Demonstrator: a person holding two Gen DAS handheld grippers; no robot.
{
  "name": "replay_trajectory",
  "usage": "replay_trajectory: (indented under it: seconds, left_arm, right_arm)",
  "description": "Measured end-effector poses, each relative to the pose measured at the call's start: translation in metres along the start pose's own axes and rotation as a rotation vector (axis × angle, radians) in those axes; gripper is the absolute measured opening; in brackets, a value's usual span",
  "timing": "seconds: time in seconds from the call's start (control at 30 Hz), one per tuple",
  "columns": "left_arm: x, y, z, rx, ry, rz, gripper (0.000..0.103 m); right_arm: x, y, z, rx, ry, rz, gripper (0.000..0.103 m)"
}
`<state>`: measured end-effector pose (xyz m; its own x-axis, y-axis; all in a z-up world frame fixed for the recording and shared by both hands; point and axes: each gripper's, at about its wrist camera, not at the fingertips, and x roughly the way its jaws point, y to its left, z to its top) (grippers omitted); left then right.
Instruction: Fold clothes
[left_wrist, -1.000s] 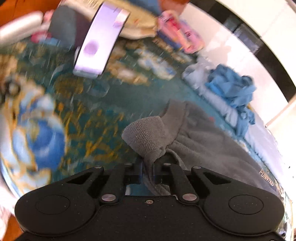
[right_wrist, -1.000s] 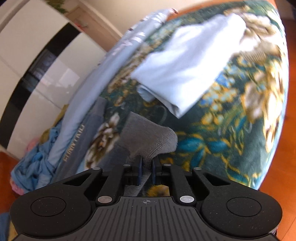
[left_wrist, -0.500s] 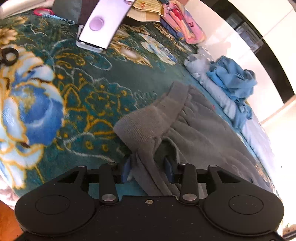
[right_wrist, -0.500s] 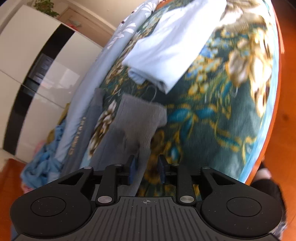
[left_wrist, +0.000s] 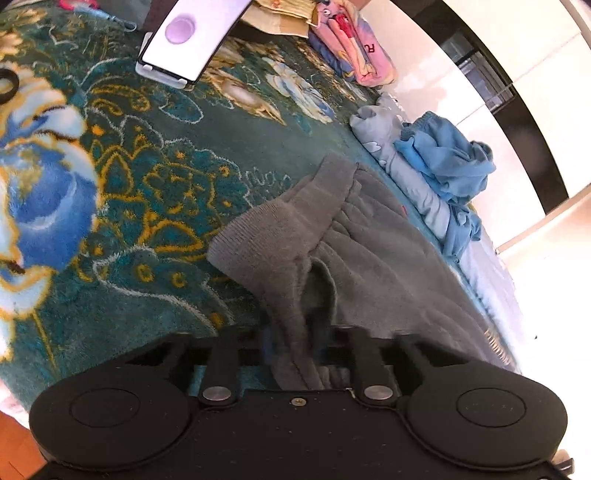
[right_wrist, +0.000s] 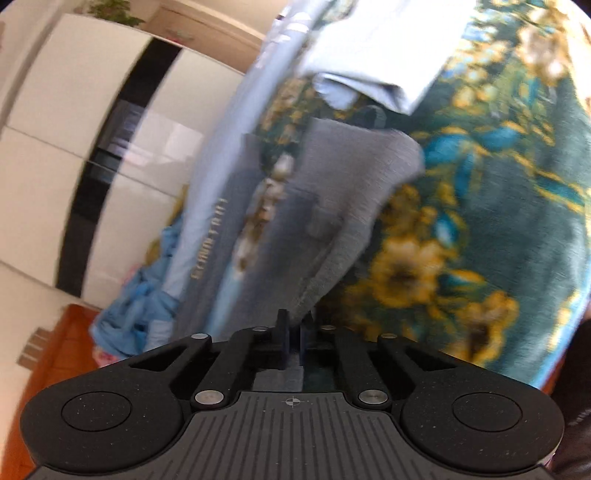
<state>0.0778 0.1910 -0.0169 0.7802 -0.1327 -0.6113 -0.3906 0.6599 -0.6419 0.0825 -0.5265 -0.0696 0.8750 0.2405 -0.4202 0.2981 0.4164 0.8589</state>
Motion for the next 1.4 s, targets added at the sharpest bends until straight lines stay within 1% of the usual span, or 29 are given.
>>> replay_trajectory:
  seconds: [0.07, 0.17, 0.23, 0.3, 0.37, 0.43, 0.57, 0.77, 0.9, 0.97, 1.07, 1.13, 1.17, 1.2, 1.23, 1.27, 1.3, 1.37, 1.4]
  left_arm:
    - [-0.008, -0.003, 0.007, -0.013, -0.025, -0.074, 0.007]
    - [-0.014, -0.014, 0.022, -0.029, -0.059, -0.169, 0.006]
    - [-0.012, -0.023, 0.035, -0.063, -0.07, -0.225, 0.006]
    - [-0.004, -0.033, 0.046, -0.088, -0.077, -0.259, 0.006]
    - [0.007, -0.046, 0.059, -0.108, -0.076, -0.27, 0.006]
    - [0.021, -0.059, 0.072, -0.121, -0.073, -0.266, 0.006]
    - [0.059, -0.079, 0.099, -0.181, -0.066, -0.239, 0.006]
    - [0.113, -0.089, 0.125, -0.199, -0.093, -0.138, 0.006]
    - [0.146, -0.094, 0.139, -0.207, -0.108, -0.068, 0.007]
    - [0.158, -0.092, 0.139, -0.205, -0.098, -0.04, 0.007]
    - [0.168, -0.093, 0.137, -0.172, -0.099, -0.02, 0.011]
    - [0.173, -0.093, 0.136, -0.155, -0.099, -0.015, 0.02]
    - [0.172, -0.093, 0.135, -0.164, -0.097, -0.032, 0.036]
    - [0.17, -0.092, 0.134, -0.18, -0.089, -0.057, 0.052]
    - [0.167, -0.093, 0.133, -0.191, -0.074, -0.086, 0.056]
    - [0.163, -0.095, 0.131, -0.192, -0.055, -0.112, 0.061]
    - [0.156, -0.098, 0.129, -0.18, -0.043, -0.128, 0.066]
    - [0.134, -0.104, 0.121, -0.114, -0.06, -0.137, 0.071]
    - [0.122, -0.104, 0.116, -0.089, -0.081, -0.129, 0.076]
  right_arm:
    - [-0.004, 0.006, 0.007, 0.041, -0.015, 0.08, 0.003]
    - [-0.004, 0.023, 0.026, 0.049, -0.05, 0.135, 0.003]
    - [0.004, 0.039, 0.04, 0.036, -0.059, 0.159, 0.003]
    - [0.018, 0.058, 0.056, 0.016, -0.065, 0.182, 0.003]
    - [0.037, 0.077, 0.071, 0.002, -0.069, 0.185, 0.003]
    - [0.059, 0.095, 0.085, -0.014, -0.073, 0.17, 0.003]
    - [0.12, 0.127, 0.11, -0.051, -0.047, 0.091, 0.003]
    - [0.222, 0.165, 0.137, -0.101, 0.019, -0.002, 0.003]
    - [0.275, 0.182, 0.14, -0.173, 0.061, -0.086, 0.003]
    - [0.294, 0.183, 0.136, -0.21, 0.083, -0.139, 0.003]
    - [0.314, 0.178, 0.132, -0.235, 0.11, -0.194, 0.004]
    - [0.321, 0.175, 0.128, -0.267, 0.126, -0.218, 0.006]
    - [0.321, 0.176, 0.127, -0.28, 0.131, -0.221, 0.01]
    - [0.32, 0.177, 0.126, -0.293, 0.138, -0.215, 0.024]
    - [0.318, 0.179, 0.126, -0.304, 0.151, -0.18, 0.032]
    - [0.312, 0.183, 0.126, -0.315, 0.17, -0.125, 0.051]
    - [0.305, 0.188, 0.126, -0.328, 0.182, -0.08, 0.06]
    - [0.284, 0.194, 0.123, -0.366, 0.172, -0.019, 0.06]
    - [0.27, 0.193, 0.122, -0.383, 0.151, 0.004, 0.06]
